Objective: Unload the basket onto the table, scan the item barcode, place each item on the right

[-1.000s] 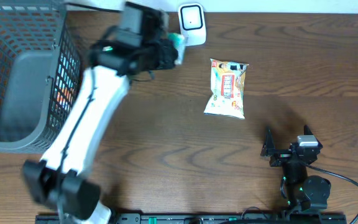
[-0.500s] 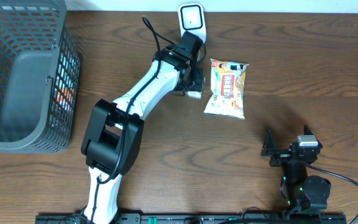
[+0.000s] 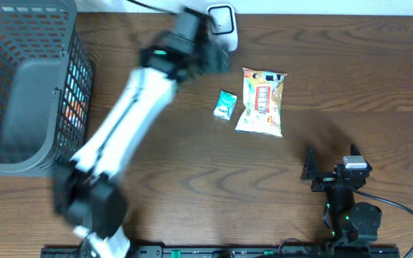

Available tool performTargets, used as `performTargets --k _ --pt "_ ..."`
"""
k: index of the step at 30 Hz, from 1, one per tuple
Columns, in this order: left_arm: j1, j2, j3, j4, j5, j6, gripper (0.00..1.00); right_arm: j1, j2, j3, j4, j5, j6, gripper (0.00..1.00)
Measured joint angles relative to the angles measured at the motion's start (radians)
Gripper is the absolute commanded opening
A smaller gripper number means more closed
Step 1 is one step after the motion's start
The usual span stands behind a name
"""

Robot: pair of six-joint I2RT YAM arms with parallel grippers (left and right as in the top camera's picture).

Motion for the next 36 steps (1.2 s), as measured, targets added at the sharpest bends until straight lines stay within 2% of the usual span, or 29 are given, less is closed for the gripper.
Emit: performTargets --k 5,9,13,19,23,26,29,36 --pt "0.227 -0.272 0.044 0.088 -0.132 0.003 0.98 0.000 0.000 0.000 0.000 0.000 0.000 0.99" --pt "0.524 -0.383 0.047 0.045 -0.127 0.032 0.98 0.000 0.000 0.000 0.000 0.000 0.000 0.99" --pt "0.762 -0.362 0.047 -0.045 0.000 0.131 0.98 0.000 0.000 0.000 0.000 0.000 0.000 0.99" --pt "1.008 -0.228 0.047 -0.118 0.280 0.198 0.97 0.000 0.000 0.000 0.000 0.000 0.000 0.99" --pt "1.067 -0.119 0.047 -0.187 0.389 0.261 0.98 0.000 0.000 0.000 0.000 0.000 0.000 0.99" --pt "1.065 -0.027 0.047 -0.221 0.429 0.375 0.97 0.000 0.000 0.000 0.000 0.000 0.000 0.99" --pt "1.064 0.040 0.047 -0.177 0.446 0.448 0.97 0.000 0.000 0.000 0.000 0.000 0.000 0.99" --pt "1.054 0.183 0.047 -0.117 0.460 0.525 0.97 0.000 0.000 0.000 0.000 0.000 0.000 0.99"
